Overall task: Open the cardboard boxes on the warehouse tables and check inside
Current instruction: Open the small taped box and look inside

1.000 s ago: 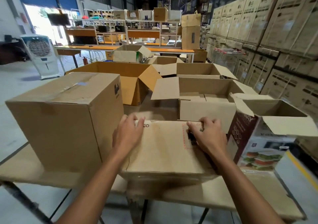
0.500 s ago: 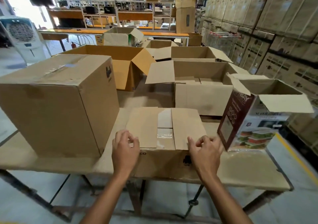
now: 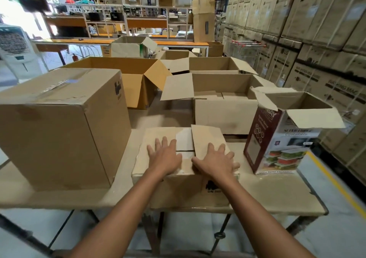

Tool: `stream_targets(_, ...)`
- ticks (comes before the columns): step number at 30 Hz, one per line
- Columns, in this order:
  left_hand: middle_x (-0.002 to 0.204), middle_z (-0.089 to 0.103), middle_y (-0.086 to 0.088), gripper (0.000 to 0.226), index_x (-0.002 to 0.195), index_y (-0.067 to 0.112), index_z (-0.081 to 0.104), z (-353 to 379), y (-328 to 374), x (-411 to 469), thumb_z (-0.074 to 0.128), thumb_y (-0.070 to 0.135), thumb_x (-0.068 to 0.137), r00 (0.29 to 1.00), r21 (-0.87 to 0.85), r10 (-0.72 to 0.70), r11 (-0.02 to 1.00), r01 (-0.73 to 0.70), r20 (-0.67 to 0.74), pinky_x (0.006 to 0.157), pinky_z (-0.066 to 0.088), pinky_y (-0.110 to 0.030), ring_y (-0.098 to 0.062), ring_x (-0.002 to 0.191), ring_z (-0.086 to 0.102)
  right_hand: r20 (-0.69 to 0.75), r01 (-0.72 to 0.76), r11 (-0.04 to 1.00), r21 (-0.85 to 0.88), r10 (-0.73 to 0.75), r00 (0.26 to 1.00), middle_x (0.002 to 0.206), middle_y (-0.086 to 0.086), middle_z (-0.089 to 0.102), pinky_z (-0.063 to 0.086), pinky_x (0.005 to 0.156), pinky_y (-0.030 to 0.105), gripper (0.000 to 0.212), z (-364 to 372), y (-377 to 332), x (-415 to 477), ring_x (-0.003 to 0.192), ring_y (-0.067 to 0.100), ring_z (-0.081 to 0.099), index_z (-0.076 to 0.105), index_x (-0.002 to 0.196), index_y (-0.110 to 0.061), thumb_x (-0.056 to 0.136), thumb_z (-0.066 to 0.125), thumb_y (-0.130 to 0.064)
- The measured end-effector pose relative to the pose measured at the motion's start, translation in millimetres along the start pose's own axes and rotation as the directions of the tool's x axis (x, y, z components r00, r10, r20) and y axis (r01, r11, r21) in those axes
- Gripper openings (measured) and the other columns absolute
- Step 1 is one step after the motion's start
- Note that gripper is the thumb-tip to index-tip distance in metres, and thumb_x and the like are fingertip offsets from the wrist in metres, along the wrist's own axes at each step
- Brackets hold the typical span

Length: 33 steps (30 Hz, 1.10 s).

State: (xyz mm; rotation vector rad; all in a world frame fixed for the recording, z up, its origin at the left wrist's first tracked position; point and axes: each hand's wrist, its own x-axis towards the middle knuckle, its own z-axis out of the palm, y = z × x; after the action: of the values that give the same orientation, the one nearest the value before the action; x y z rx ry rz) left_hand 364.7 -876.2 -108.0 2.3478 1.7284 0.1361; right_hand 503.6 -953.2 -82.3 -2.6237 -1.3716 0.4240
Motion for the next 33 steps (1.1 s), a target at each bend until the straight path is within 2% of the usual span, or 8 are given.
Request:
stream_targets(6,0.167,0.009,-0.01,0.058,0.153,0.026,0.025,0.1,-2.9,6.5,0.038,0.028,0.097,1.0,-0.006,0.002,1.0,-0.002,-0.001,0.119,0.002,-0.063,-0.038,0.153,0.003,-0.053,0.126,0.906,0.404,-0.115,0.992,0.107,0.011,0.067,0.055,0.083,0.043,0.034,-58.9,6.5,7.4,0.097,0.031,0.063,0.062,0.109,-0.011,0.089,0.052,-0.037)
stream_targets(9,0.167,0.011,-0.009,0.057,0.153,0.026,0.026,-0.3,-4.4,8.8,0.038,0.029,0.097,1.0,-0.006,0.003,1.0,-0.003,-0.015,0.119,0.002,-0.063,-0.037,0.153,0.005,-0.247,0.156,0.965,0.21,-0.102,0.964,0.103,0.012,0.064,0.045,0.075,0.034,0.015,-101.4,19.0,15.3,0.1,0.034,0.061,0.058,0.103,-0.01,0.09,0.052,-0.01)
stream_targets(12,0.167,0.011,-0.008,0.055,0.153,0.027,0.027,-0.6,-2.7,7.8,0.038,0.03,0.099,1.0,-0.001,0.012,1.0,-0.012,-0.022,0.119,0.002,-0.062,-0.037,0.153,0.005,-0.345,0.071,0.997,-0.038,-0.08,0.935,0.115,0.016,0.062,0.048,0.082,0.042,0.025,-114.6,42.9,21.6,0.109,0.038,0.06,0.06,0.115,-0.006,0.093,0.049,-0.004)
stream_targets(16,0.167,0.011,-0.008,0.055,0.153,0.027,0.026,-0.5,-2.4,6.5,0.038,0.031,0.1,0.999,0.0,0.02,1.0,-0.02,-0.025,0.119,0.002,-0.062,-0.037,0.153,0.005,-0.219,-0.011,0.944,-0.33,-0.066,0.974,0.129,0.018,0.056,0.041,0.103,0.05,0.029,-76.7,70.4,28.5,0.118,0.039,0.052,0.059,0.12,-0.01,0.097,0.045,-0.02)
stream_targets(21,0.167,0.012,-0.008,0.054,0.153,0.026,0.027,-1.3,1.7,7.2,0.039,0.029,0.1,1.0,-0.008,0.013,1.0,-0.013,-0.018,0.119,0.002,-0.062,-0.037,0.153,0.005,0.046,-0.023,0.989,0.143,0.017,0.999,0.123,0.019,0.065,0.047,0.096,0.042,0.071,-19.0,79.4,30.5,0.113,0.036,0.06,0.062,0.123,-0.006,0.099,0.026,-0.062)
stream_targets(26,0.161,0.027,-0.007,0.053,0.153,0.028,0.028,-17.4,3.1,7.4,0.04,0.023,0.101,0.999,-0.136,0.041,0.99,-0.041,0.003,0.118,0.012,-0.065,-0.037,0.149,0.019,-0.031,-0.053,0.983,0.177,0.059,0.998,0.114,0.008,0.066,0.047,0.076,0.037,0.031,-14.4,61.7,27.5,0.099,0.028,0.061,0.058,0.123,-0.013,0.1,0.042,-0.026)
stream_targets(31,0.154,0.039,-0.004,0.05,0.152,0.019,0.038,-88.6,-18.6,8.2,0.038,0.011,0.102,0.993,-0.52,0.115,0.846,-0.115,-0.031,0.113,0.032,-0.04,-0.023,0.142,0.036,-0.184,0.001,0.987,0.158,0.029,0.982,0.126,0.009,0.061,0.05,0.083,0.044,0.052,-1.7,51.2,28.6,0.108,0.033,0.059,0.043,0.14,-0.024,0.091,0.034,-0.009)
stream_targets(33,0.137,0.053,-0.004,0.043,0.142,0.017,0.049,-120.9,-41.7,13.3,0.039,0.009,0.102,0.997,-0.542,0.08,0.838,-0.063,0.008,0.096,0.049,-0.035,-0.021,0.121,0.055,-0.187,0.037,0.997,0.066,-0.024,0.982,0.131,0.013,0.056,0.051,0.087,0.051,0.058,2.3,51.0,31.7,0.111,0.036,0.056,0.036,0.145,-0.024,0.089,0.035,-0.009)
